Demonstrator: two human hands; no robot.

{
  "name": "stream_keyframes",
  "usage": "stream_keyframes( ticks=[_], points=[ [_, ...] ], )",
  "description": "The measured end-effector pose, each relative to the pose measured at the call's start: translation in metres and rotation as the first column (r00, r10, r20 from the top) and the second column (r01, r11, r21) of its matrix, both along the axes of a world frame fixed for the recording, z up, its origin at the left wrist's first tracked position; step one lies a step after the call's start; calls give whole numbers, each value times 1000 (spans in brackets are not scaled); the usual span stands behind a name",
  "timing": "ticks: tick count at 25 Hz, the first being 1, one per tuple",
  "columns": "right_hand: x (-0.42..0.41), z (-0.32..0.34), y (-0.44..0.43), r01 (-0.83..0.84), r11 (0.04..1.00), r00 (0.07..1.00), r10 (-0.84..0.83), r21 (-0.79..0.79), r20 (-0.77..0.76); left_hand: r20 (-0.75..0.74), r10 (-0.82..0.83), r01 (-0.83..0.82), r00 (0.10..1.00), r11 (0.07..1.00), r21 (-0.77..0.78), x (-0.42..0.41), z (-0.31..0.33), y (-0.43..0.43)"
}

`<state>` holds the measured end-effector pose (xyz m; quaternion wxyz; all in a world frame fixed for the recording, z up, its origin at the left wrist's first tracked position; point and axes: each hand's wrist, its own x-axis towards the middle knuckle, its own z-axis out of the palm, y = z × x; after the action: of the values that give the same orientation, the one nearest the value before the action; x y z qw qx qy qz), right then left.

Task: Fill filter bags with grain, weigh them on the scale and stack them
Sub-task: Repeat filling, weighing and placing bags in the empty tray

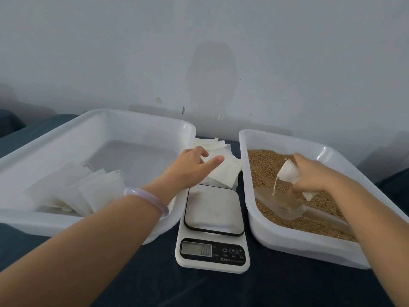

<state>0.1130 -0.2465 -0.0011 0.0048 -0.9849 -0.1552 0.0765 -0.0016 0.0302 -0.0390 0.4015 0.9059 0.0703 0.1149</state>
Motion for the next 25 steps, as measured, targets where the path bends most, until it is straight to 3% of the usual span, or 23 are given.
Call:
stream_keyframes(
  ticks=[15, 25],
  points=[
    [7, -17, -6, 39, 993, 998, -35, -109, 45, -1, 11, -11, 1000, 1000, 15, 0, 0, -1],
    [10, -23, -10, 35, 999, 999, -34, -14, 41, 2, 8, -8, 1000, 1000, 15, 2, -1, -1]
  ],
)
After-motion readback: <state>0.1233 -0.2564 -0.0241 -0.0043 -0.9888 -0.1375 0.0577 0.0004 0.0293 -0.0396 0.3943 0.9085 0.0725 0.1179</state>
